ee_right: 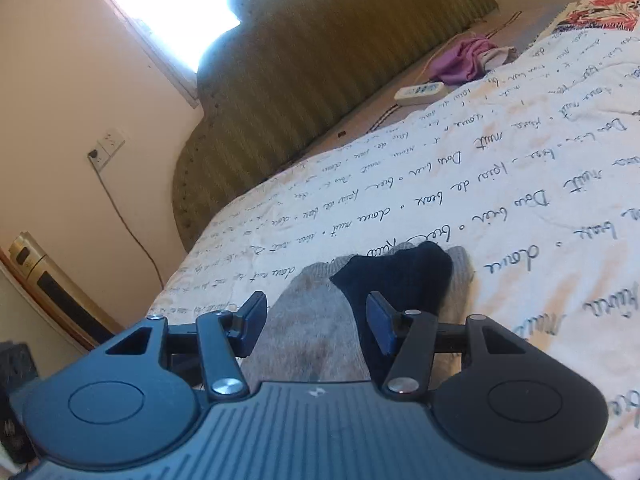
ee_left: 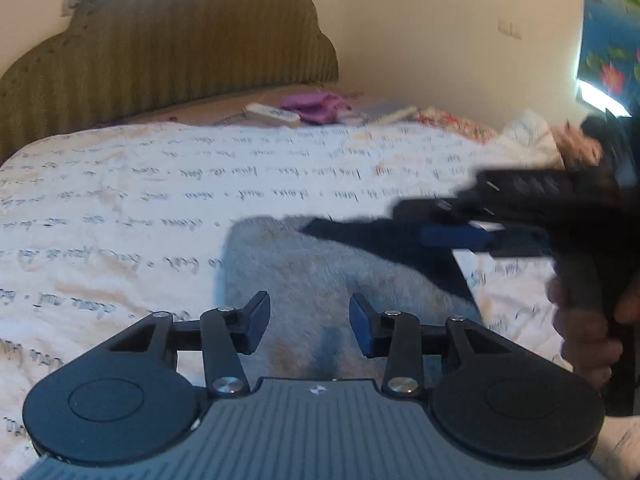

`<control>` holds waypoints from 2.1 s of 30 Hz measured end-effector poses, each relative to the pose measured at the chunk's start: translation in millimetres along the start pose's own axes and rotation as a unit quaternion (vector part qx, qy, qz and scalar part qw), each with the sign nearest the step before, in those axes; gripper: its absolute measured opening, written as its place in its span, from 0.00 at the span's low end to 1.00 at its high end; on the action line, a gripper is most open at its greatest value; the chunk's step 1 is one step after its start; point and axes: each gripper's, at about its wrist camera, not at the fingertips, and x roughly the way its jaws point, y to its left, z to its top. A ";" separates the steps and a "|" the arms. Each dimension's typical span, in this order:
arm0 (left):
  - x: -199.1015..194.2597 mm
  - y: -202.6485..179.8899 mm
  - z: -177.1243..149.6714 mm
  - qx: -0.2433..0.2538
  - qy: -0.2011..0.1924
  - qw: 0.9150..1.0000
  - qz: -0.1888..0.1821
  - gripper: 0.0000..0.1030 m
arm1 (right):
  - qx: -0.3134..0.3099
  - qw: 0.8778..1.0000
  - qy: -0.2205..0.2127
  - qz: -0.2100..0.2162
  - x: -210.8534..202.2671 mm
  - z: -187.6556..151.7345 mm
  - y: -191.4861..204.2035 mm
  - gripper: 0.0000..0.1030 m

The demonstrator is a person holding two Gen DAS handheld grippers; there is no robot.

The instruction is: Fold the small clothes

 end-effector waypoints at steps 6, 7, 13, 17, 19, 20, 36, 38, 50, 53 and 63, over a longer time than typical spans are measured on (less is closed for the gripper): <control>27.0 -2.1 -21.1 0.017 0.011 1.000 0.012 0.53 | 0.036 0.998 0.036 -0.040 51.4 -2.1 -44.7 0.39; 27.7 -1.2 -20.4 0.018 0.014 1.000 0.010 0.53 | 0.053 0.997 0.036 -0.041 52.6 0.9 -53.1 0.26; 20.7 2.0 -20.0 0.024 0.008 1.000 0.012 0.53 | 0.074 0.996 0.033 -0.039 30.0 4.6 -48.9 0.21; -8.1 6.3 -16.0 -0.004 0.008 1.000 0.009 0.55 | 0.032 0.999 -0.015 -0.018 -12.0 -2.6 -14.8 0.25; -10.5 3.2 -15.3 -0.005 0.018 1.000 0.004 0.58 | 0.017 1.000 -0.014 -0.001 -17.9 -6.6 -1.8 0.27; -6.8 -0.4 -15.8 0.002 0.025 1.000 0.008 0.59 | 0.012 1.000 -0.004 0.001 -13.0 -7.8 2.8 0.29; 16.0 -7.8 -28.2 0.022 0.028 0.999 0.037 0.69 | -0.031 0.997 0.005 -0.073 6.3 -28.5 10.9 0.57; 16.0 -7.8 -28.2 0.022 0.028 0.999 0.038 0.69 | -0.056 0.996 0.000 -0.063 -1.6 -36.4 21.2 0.58; -44.2 57.1 -32.7 -0.080 0.013 0.997 -0.021 0.70 | -0.054 0.997 0.004 -0.047 -57.9 -52.2 17.8 0.67; -47.4 88.7 -49.2 -0.158 0.071 0.980 -0.093 0.69 | -0.039 0.996 0.036 -0.074 -73.5 -69.2 0.4 0.67; -18.3 75.1 -68.7 -0.207 0.155 0.950 -0.173 0.16 | 0.044 0.991 0.128 -0.012 -62.9 -102.6 -25.0 0.20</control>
